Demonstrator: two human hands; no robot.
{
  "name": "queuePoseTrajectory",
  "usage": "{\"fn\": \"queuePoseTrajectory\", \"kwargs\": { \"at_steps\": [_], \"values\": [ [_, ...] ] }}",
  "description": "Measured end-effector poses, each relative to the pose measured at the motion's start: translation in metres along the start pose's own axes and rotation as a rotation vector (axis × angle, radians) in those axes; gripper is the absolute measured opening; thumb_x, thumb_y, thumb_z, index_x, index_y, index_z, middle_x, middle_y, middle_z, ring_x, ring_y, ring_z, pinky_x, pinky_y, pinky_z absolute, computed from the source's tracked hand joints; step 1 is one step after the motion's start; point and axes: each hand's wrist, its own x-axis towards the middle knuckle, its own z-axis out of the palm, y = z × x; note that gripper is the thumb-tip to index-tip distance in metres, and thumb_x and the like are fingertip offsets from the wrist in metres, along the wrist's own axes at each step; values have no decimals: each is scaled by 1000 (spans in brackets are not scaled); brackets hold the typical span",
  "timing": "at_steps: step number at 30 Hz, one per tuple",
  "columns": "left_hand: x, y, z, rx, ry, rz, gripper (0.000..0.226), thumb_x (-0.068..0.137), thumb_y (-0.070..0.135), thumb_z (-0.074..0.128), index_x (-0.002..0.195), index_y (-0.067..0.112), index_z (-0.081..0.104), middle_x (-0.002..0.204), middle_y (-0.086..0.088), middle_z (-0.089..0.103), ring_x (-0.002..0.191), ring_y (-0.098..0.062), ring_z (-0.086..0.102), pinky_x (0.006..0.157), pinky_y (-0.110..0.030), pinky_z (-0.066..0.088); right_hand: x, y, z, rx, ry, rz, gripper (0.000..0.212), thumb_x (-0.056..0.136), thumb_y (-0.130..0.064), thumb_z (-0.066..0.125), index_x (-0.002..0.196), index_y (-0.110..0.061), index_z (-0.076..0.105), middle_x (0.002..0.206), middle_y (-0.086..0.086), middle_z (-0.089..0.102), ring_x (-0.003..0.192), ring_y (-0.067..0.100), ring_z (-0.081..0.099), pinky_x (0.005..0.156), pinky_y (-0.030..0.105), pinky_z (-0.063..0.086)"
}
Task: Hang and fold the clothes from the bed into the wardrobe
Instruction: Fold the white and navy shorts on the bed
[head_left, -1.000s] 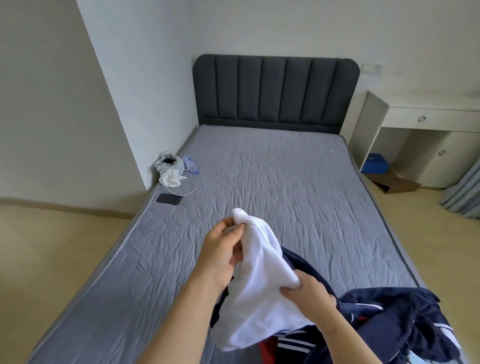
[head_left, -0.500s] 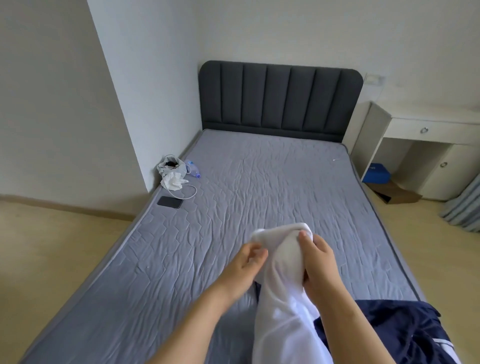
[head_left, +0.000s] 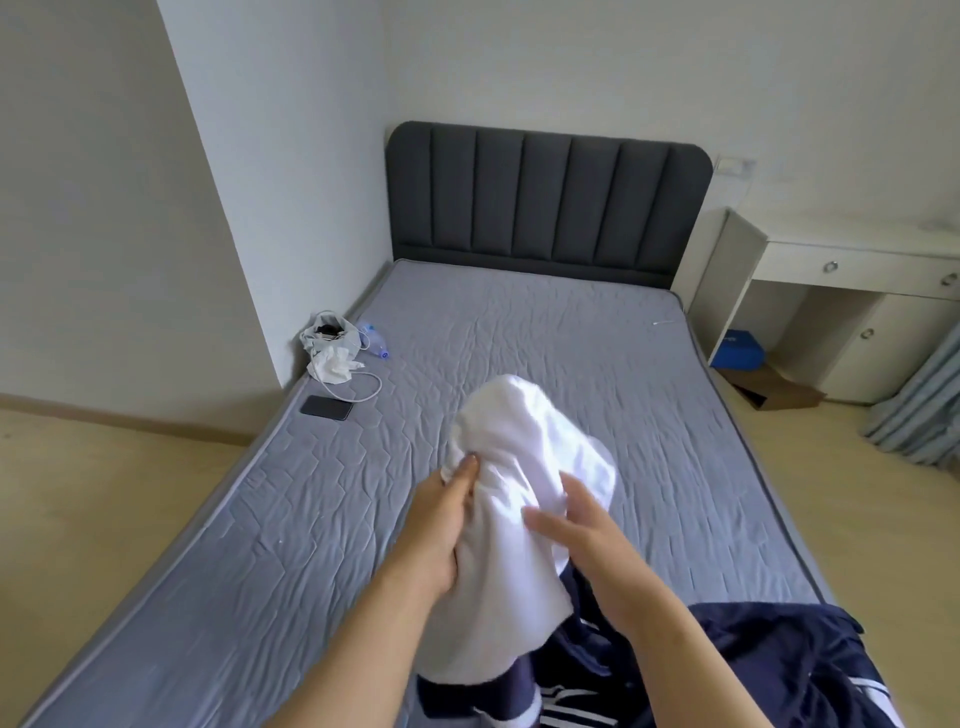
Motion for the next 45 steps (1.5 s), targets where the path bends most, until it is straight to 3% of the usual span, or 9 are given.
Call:
{"fn": "queuePoseTrajectory", "kwargs": {
  "at_steps": [4,11,15,21,25,30,38,42,45],
  "values": [
    [14,13,-9,-20,-6,-7,26,94,30,52,84,11,65,71,-6,69,65,-20,65,64,-29,50,1,8,0,-243,109,39,30,90,-21,57,65,-10,45,55,-4,44,44,6,39,43,15,31],
    [18,-3,-25,694,124,100,16,92,13,50,79,14,60,76,-2,58,70,-18,52,59,-27,35,3,-38,-8,165,280,-81,25,95,-23,50,81,-3,56,68,11,51,62,21,49,53,29,41],
    [5,2,-22,659,4,106,11,93,21,53,89,22,63,88,2,62,71,-8,55,64,-17,42,2,-53,-1,189,229,-154,26,95,-22,50,77,-5,58,63,8,59,57,17,58,48,27,49],
    [-9,8,-5,559,-557,192,63,70,29,75,121,47,44,110,34,58,102,12,56,76,-9,47,13,-61,16,127,166,-153,22,94,-16,52,77,-10,64,70,6,63,68,18,60,65,34,48],
    [-4,-4,-5,713,-299,177,25,67,37,58,87,26,69,89,11,70,85,-6,63,80,-29,50,13,-42,17,58,139,-109,20,94,-14,53,80,-9,66,73,6,65,72,19,60,64,29,48],
    [3,0,-6,-21,-76,-43,19,87,9,57,74,12,70,71,-6,72,63,-15,68,57,-23,51,9,-19,3,72,251,-107,11,90,-17,59,99,-23,61,97,-7,64,84,0,59,58,4,45],
    [7,29,-2,-352,-65,-107,26,91,25,52,99,4,64,86,-13,70,72,-20,68,58,-27,57,-3,17,5,-40,-152,40,61,57,-37,79,111,-30,50,106,-10,65,94,7,66,79,21,52],
    [8,37,-16,-408,-7,-90,22,93,24,51,94,6,64,79,-11,70,64,-17,68,52,-23,55,0,26,3,-366,-59,49,29,74,-14,74,95,-29,62,87,-7,70,85,11,67,76,20,53],
    [12,40,-31,-133,142,53,9,89,16,59,89,10,65,79,-9,70,69,-18,66,62,-25,52,2,18,2,-174,126,48,14,83,-3,64,88,-15,70,83,11,72,80,23,68,77,34,54]
  ]
}}
